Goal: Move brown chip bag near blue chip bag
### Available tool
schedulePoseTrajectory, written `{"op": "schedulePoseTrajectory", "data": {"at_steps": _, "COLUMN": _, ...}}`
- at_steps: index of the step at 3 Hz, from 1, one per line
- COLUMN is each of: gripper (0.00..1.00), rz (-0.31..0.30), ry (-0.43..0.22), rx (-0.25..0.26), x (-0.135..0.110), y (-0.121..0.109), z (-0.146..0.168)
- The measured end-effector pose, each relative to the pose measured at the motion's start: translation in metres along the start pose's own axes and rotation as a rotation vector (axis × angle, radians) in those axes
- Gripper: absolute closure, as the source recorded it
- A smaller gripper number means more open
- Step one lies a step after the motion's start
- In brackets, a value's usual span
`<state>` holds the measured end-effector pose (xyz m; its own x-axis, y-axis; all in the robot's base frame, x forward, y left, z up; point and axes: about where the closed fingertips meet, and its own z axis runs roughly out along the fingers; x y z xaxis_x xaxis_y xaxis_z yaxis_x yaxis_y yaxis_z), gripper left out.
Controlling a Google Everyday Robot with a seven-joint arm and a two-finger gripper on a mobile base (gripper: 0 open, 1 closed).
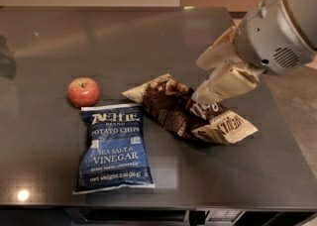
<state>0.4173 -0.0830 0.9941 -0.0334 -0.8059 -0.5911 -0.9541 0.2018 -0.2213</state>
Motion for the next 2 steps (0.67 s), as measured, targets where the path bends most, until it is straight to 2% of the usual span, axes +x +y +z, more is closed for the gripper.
{"op": "schedulePoseTrajectory", "data": {"at_steps": 1, "gripper": 0.0, "rz": -0.004, "ry": 0.0, "rx": 0.002, "x": -0.002, "y": 0.0009, "z": -0.001}}
{"op": "schedulePoseTrajectory", "data": {"at_steps": 2, "gripper": 0.0, "rz": -0.004, "ry": 0.0, "rx": 0.002, "x": -0.002, "y": 0.001, "z": -0.001}}
